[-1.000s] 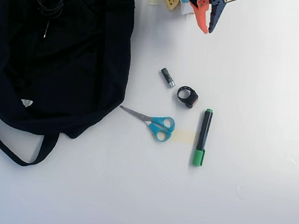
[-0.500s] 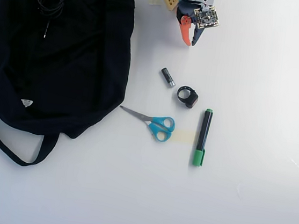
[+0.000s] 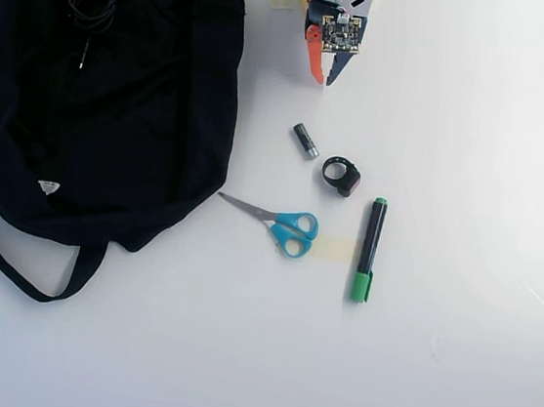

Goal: Put the cable into the black bag

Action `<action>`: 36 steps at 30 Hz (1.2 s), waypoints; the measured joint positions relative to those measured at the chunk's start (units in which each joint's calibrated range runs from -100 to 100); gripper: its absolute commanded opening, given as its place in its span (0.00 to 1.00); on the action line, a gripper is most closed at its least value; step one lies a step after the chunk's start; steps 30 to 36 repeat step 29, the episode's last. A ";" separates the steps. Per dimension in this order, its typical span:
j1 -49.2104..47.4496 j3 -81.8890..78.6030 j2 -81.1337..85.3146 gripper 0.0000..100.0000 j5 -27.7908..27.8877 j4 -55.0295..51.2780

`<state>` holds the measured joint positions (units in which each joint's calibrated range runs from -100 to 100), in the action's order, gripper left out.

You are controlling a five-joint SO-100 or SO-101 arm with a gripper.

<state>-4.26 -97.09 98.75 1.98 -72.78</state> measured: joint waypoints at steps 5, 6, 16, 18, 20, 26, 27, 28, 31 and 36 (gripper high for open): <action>0.29 0.00 0.00 0.02 0.00 0.00; 0.15 0.00 0.00 0.02 0.00 0.00; 0.59 -0.08 0.00 0.02 0.00 0.09; 0.59 -0.08 0.00 0.02 0.00 0.09; 0.59 -0.08 0.00 0.02 0.00 0.09; 0.59 -0.08 0.00 0.02 0.00 0.09; 0.59 -0.08 0.00 0.02 0.00 0.09; 0.59 -0.08 0.00 0.02 0.00 0.09; 0.59 -0.08 0.00 0.02 0.00 0.09; 0.59 -0.08 0.00 0.02 0.00 0.09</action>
